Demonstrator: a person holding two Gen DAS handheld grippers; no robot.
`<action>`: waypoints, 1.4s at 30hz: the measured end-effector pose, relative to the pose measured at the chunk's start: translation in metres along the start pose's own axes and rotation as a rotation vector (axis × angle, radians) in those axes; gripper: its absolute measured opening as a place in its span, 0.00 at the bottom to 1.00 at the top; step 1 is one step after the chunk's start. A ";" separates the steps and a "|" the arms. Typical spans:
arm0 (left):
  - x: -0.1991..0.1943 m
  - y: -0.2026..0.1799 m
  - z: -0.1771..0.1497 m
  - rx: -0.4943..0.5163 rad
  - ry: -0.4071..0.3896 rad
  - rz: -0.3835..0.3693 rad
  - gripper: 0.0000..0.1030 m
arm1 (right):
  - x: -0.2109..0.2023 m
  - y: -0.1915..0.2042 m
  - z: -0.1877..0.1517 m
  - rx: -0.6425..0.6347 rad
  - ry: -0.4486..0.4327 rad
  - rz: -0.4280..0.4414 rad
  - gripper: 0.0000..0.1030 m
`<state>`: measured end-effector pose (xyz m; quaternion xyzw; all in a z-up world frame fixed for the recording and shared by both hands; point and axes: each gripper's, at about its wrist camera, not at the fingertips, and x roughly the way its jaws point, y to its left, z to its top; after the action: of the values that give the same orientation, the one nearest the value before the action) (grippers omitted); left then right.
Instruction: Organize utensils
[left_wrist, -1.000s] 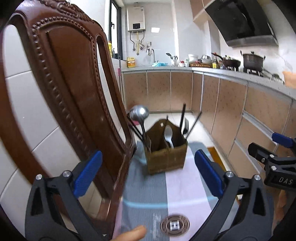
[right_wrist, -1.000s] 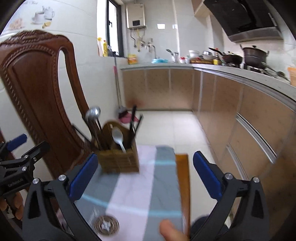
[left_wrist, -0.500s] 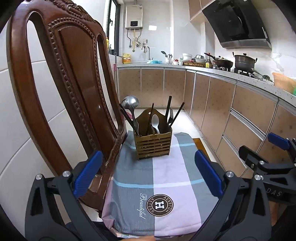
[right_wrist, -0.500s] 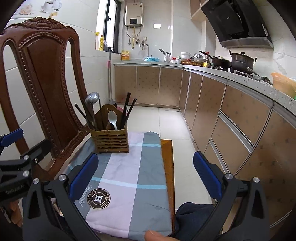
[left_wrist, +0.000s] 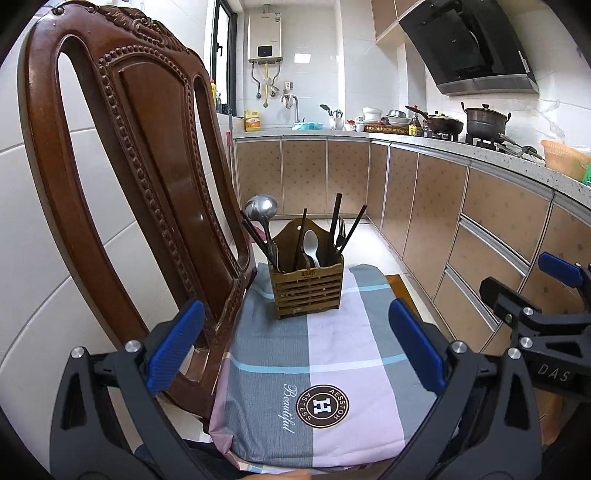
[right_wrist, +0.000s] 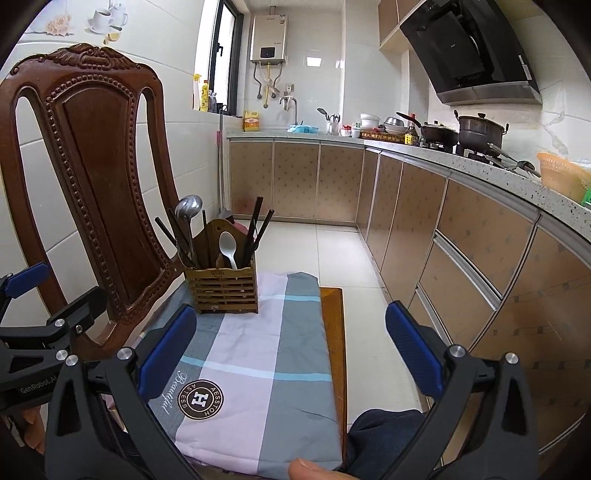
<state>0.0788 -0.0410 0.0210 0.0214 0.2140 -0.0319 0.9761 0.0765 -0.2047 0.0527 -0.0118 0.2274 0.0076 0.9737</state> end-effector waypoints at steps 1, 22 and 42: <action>0.000 0.000 0.000 0.000 -0.001 0.000 0.96 | 0.000 0.000 0.000 0.000 -0.001 0.000 0.97; -0.002 0.004 -0.001 0.004 -0.008 0.000 0.96 | -0.008 0.003 0.002 -0.012 -0.021 -0.015 0.97; -0.002 0.006 -0.001 0.014 -0.009 0.004 0.96 | -0.009 0.003 0.001 -0.011 -0.020 -0.016 0.97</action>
<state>0.0768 -0.0347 0.0216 0.0285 0.2092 -0.0313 0.9770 0.0685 -0.2022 0.0577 -0.0188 0.2174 0.0011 0.9759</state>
